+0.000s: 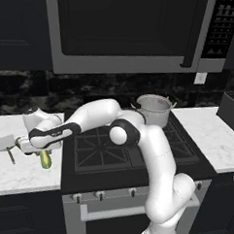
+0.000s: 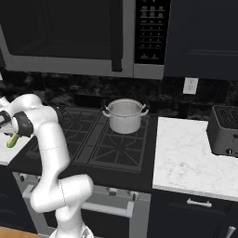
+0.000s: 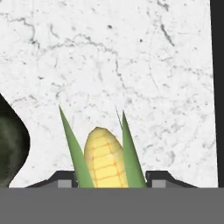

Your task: Put the corn and cucumber in the pot. Retrieve the spatula and lightly stir the vegetables in the pot.

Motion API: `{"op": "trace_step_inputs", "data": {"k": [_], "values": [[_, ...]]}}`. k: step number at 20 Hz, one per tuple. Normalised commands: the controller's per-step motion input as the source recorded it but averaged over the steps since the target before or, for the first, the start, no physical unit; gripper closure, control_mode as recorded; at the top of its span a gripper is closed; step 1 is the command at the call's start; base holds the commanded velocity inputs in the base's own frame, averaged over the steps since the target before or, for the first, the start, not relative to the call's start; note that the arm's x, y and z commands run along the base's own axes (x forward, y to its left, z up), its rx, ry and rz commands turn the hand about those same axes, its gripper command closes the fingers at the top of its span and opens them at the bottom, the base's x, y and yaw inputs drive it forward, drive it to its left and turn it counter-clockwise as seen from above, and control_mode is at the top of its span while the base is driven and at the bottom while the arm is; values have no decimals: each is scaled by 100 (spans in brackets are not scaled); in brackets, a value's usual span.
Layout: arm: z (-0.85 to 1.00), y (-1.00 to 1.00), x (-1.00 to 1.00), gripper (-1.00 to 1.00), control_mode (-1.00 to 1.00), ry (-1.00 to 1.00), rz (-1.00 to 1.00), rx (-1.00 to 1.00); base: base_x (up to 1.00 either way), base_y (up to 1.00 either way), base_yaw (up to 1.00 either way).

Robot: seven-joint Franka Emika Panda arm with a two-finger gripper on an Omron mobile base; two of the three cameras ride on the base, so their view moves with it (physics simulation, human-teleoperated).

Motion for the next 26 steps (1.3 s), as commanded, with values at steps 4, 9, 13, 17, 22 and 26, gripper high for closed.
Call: {"op": "trace_step_inputs", "data": {"k": [4, 9, 13, 17, 22, 26], "values": [[17, -29, -47, 100, -100, -12, -1, 1, 0, 0, 0], [52, -57, -84, 100, -100, -23, -7, 6, 0, 0, 0], [79, -86, -75, 100, -100, -25, -13, 15, 0, 0, 0], [90, -100, -44, 100, -100, -21, -15, 23, 0, 0, 0], [92, -100, -5, 100, -100, -12, -17, 30, 0, 0, 0], [76, -100, 0, 100, -100, -4, -20, 33, 0, 0, 0]]}}
